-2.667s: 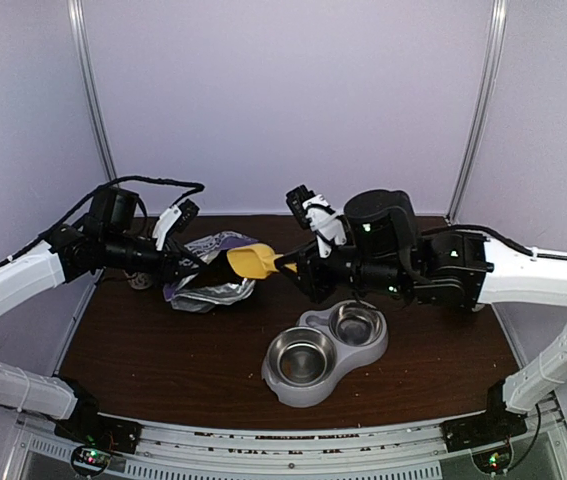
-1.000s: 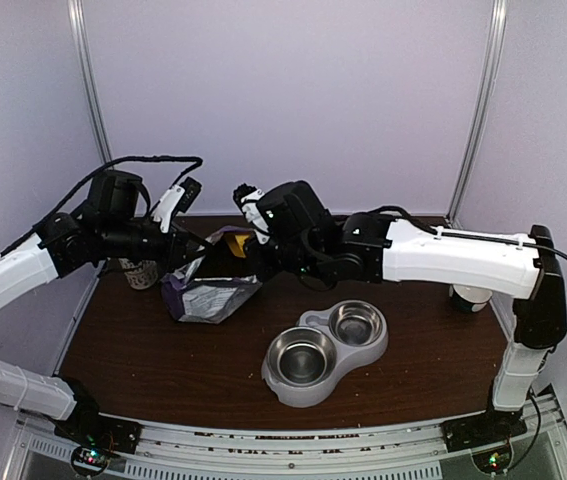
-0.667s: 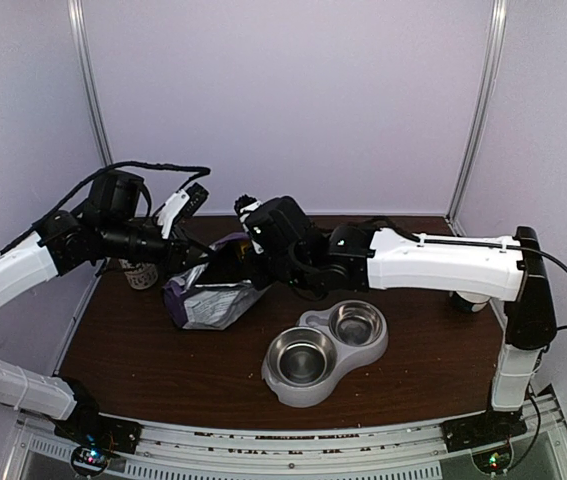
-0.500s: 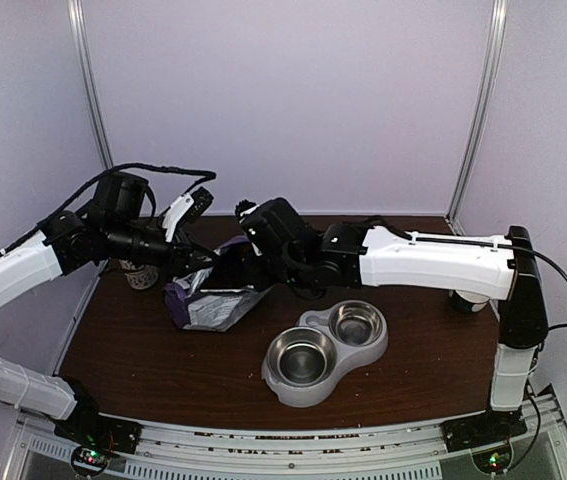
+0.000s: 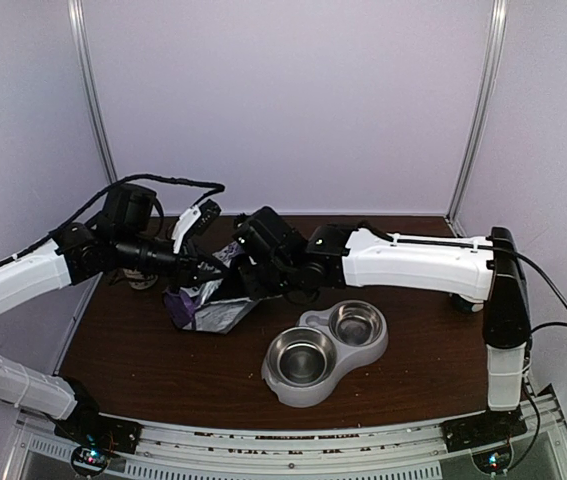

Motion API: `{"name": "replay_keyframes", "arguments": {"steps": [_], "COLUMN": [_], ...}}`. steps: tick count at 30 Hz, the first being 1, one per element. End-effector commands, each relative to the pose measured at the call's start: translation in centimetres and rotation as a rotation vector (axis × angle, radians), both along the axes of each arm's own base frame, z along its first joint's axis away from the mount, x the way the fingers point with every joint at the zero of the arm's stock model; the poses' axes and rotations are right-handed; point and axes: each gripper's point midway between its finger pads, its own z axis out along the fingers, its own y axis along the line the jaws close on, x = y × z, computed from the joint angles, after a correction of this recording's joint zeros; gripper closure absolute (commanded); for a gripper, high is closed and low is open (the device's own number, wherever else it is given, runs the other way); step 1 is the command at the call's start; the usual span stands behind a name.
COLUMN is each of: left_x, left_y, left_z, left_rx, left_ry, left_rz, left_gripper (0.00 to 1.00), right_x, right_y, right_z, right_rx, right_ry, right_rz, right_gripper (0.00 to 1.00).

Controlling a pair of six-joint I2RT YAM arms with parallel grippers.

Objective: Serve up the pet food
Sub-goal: Collect the pet food from the pet food bag.

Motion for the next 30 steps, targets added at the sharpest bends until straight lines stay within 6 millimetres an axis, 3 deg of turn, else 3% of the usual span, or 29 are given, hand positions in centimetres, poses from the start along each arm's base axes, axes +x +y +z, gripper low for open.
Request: {"name": "replay_keyframes", "arguments": {"steps": [1,5,8,11,16,20,26,30], "left_x": [0.1,0.5,0.8,0.9,1.1,1.0,1.2,1.3], "left_y": [-1.3,-1.5,-1.4,-1.1,-0.3,0.3,0.7,0.6], "left_z": [-0.7,-1.5,-1.9,-1.9,-1.3,-0.6,-0.1,-0.4], "left_rx": [-0.020,0.007,0.026,0.032,0.059,0.079,0.084,0.083], "left_ry": [-0.001,0.016,0.020,0.013,-0.008,-0.045,-0.111,-0.114], "left_rz": [-0.023,-0.013,0.003,0.017,0.074,0.110,0.120,0.117], "left_gripper": [1.00,1.00,1.00,1.00,1.00,1.00,1.00,1.00], "right_x": [-2.4,-4.2,-4.7,-4.2,-1.0,1.1,3.0,1.4], "right_y": [2.1,4.3,4.3,3.1,-0.9,-2.5,-4.5,-2.3], "right_z": [-5.3,-3.2,-1.3,-0.1,0.9,1.8,0.7,-0.2], "right_rx": [0.021,0.142,0.196,0.182,0.041,0.019,-0.070,0.027], "right_ry": [0.200,0.245,0.240,0.193,0.062,-0.002,-0.040,0.032], "right_rz": [0.100,0.230,0.255,0.216,0.014,-0.124,-0.323,-0.273], "right_gripper": [1.00,1.00,1.00,1.00,1.00,1.00,1.00,1.00]}}
